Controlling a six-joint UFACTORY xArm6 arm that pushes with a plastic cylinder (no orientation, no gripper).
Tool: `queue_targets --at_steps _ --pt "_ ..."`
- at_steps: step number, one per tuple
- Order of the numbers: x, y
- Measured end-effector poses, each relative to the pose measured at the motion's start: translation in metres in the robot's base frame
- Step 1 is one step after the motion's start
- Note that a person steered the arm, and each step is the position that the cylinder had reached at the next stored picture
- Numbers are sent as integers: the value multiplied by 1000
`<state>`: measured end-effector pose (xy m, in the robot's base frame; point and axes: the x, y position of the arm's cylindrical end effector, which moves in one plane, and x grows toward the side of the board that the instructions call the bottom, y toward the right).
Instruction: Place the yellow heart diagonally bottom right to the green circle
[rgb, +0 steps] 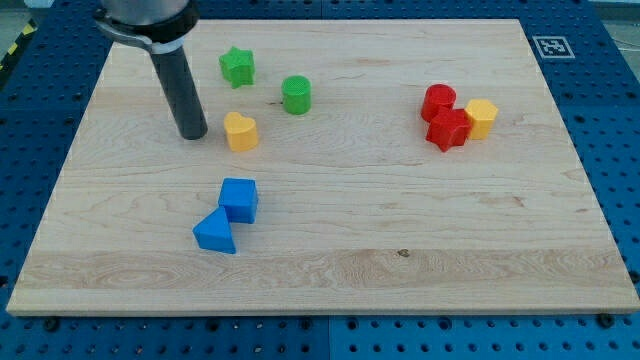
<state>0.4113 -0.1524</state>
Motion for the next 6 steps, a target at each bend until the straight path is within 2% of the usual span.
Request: queue_targets --at_steps 6 --pt "7 50"
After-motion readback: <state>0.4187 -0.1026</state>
